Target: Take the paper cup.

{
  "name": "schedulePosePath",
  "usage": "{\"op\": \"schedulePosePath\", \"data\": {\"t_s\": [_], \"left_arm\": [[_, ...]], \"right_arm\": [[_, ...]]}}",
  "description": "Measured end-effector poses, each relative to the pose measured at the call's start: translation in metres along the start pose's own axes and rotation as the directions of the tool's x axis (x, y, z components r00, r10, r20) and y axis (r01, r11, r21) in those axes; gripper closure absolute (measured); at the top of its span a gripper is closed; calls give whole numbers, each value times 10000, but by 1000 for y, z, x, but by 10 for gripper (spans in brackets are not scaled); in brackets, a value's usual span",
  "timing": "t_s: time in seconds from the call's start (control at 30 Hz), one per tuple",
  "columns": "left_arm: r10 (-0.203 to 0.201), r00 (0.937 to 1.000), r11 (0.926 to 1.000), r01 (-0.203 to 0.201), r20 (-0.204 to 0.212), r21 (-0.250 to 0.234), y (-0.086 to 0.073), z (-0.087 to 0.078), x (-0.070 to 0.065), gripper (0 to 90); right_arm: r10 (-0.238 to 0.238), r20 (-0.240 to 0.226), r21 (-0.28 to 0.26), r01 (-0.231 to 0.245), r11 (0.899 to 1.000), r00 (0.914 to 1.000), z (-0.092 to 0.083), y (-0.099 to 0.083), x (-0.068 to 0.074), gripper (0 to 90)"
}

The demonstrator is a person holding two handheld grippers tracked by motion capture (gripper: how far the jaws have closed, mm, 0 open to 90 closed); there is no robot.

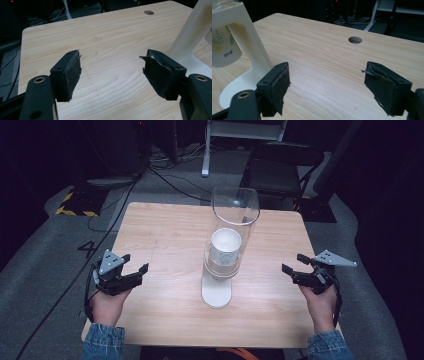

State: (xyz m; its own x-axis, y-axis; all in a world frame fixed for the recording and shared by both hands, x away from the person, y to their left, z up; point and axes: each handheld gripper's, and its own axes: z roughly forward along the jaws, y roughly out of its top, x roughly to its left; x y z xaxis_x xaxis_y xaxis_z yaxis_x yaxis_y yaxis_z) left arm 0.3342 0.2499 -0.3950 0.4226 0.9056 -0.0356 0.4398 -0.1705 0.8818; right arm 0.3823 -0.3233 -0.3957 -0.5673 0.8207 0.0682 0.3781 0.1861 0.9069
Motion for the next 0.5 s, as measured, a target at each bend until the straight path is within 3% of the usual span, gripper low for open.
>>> {"op": "schedulePosePath", "data": {"t_s": [0.3,0.5], "left_arm": [[-5,10000,10000,5,77,-6,1,3,0,296],[33,10000,10000,-34,86,58,0,4,-1,296]], "right_arm": [[-12,-75,34,13,10000,10000,-2,-1,1,210],[-143,-696,14,144,9999,9975,10,-2,17,191]]}}
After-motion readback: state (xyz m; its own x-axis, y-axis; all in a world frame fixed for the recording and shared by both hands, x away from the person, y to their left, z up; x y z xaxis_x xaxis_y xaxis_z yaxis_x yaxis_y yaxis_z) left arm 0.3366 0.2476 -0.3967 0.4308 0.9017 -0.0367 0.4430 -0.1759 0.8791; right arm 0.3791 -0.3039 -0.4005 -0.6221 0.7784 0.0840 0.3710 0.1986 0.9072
